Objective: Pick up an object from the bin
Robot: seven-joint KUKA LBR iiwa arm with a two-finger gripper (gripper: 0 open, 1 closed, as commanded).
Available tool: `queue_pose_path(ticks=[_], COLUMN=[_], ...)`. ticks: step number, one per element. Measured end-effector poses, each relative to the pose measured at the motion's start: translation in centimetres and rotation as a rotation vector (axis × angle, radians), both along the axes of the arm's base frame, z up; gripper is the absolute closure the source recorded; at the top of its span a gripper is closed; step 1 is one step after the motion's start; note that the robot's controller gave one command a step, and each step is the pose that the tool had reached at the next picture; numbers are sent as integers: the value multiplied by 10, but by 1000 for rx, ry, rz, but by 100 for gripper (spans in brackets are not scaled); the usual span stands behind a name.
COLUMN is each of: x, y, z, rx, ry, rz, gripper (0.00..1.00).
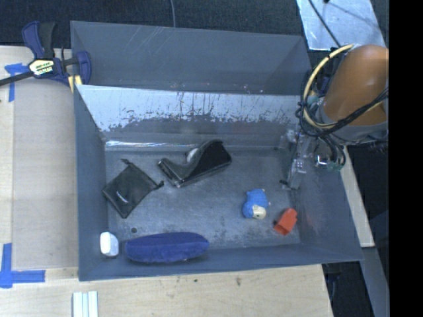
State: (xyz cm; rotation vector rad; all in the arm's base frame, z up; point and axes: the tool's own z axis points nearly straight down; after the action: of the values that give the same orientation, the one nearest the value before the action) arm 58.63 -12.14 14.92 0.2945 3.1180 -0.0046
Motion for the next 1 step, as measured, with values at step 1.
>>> queue_pose_path(ticks=[1], x=[-22], y=[16], z=[-81], rx=[3], ry=[12], rz=[290], gripper=[0])
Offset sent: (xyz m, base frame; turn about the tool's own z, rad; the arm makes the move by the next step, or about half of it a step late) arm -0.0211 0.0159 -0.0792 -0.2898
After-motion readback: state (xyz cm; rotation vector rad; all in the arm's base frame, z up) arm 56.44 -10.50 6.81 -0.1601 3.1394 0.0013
